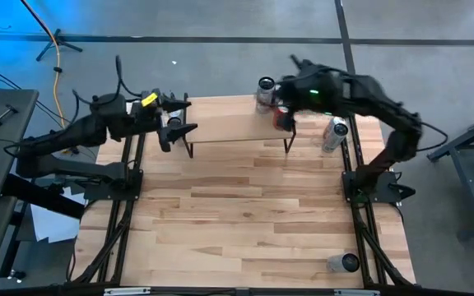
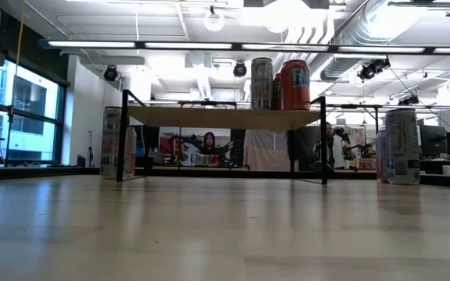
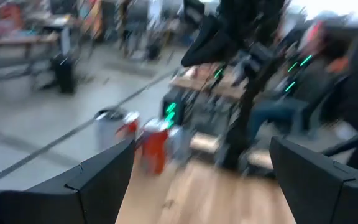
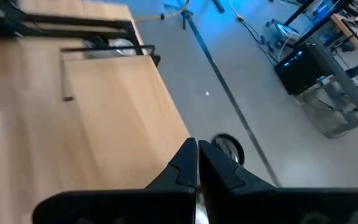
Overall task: Place canned beverage on shelf
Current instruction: Put the black orange soda can on the shelf
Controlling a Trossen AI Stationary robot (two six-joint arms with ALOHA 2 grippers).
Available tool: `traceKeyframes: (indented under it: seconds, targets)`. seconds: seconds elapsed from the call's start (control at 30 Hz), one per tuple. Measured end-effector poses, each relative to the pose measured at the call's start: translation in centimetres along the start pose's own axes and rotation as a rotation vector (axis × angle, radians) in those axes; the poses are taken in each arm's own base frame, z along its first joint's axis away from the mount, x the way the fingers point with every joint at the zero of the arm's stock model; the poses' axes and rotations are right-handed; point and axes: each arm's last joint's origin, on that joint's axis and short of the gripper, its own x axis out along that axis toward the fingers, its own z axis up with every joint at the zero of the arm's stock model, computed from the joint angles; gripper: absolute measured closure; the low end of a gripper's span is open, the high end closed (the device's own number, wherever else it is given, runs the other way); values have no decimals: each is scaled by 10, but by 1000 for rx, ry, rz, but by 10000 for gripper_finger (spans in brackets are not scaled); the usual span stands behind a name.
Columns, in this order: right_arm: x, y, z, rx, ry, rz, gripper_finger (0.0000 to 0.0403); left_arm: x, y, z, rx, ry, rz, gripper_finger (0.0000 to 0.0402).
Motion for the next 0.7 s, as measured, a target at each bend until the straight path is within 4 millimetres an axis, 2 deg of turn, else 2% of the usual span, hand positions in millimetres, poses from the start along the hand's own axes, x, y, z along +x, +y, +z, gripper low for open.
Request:
traceKeyframes:
  seconds: [0.13, 0.27, 0.4, 0.47, 0.6, 0.7]
  targets:
    - [-40, 6, -15, 50, -78, 68, 403, -1, 2, -23, -107, -73, -50, 64]
    - [-58, 22, -47, 135, -167, 123, 403, -4, 2, -40, -178, -72, -67, 64]
    - [-56, 48, -81, 214, -311, 216, 403, -11, 2, -38, -194, -107, -66, 64]
    - [-52, 60, -92, 252, -410, 263, 403, -13, 2, -35, -187, -136, -69, 64]
    - [-41, 76, -104, 344, -580, 296, 403, -13, 1, -33, -118, -159, -67, 64]
    - [-33, 84, -109, 331, -635, 283, 403, -13, 1, -33, -82, -159, -64, 64]
